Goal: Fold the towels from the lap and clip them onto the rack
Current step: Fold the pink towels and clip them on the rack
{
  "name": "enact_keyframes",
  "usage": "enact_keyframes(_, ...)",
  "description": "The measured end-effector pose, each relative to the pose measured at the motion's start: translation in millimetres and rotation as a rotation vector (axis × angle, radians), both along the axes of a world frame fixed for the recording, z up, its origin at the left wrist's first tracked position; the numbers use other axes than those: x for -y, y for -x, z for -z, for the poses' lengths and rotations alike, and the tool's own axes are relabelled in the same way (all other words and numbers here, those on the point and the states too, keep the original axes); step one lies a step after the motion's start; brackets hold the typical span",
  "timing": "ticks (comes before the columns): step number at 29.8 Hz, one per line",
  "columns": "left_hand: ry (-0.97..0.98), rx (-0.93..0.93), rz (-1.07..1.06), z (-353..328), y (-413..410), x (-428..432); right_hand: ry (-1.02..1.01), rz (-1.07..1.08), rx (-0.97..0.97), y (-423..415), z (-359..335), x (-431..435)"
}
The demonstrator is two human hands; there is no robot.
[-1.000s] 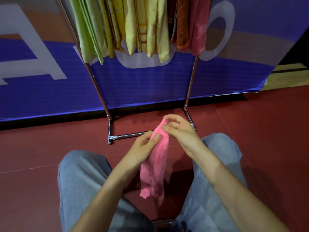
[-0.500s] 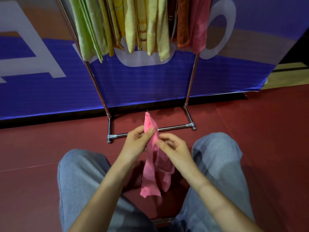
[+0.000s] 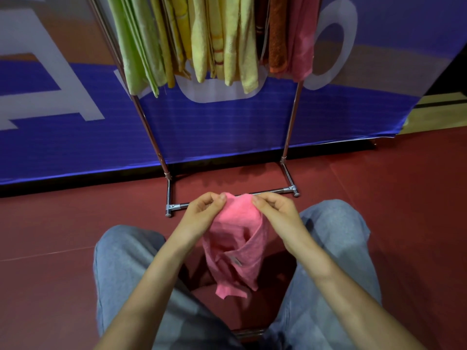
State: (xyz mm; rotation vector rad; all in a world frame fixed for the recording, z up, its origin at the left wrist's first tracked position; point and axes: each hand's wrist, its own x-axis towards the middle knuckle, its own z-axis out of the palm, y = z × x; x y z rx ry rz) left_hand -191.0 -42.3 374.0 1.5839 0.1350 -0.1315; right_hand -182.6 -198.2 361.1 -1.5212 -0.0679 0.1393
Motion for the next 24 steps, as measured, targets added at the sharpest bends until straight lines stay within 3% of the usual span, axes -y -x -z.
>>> enact_keyframes(6, 0.042, -0.012, 0.025, -0.1, 0.3, -0.6, -0.032, -0.053, -0.036, -5.6, -11.1, -2.4)
enact_keyframes(14, 0.013, 0.132, 0.032, -22.1, -3.3, 2.8, -0.045, -0.121, -0.072, -1.6, -10.2, -5.3)
enact_keyframes(24, -0.052, 0.199, -0.060, -30.0, 1.3, -6.0, 0.157, -0.171, 0.008, -3.3, 10.0, 5.8)
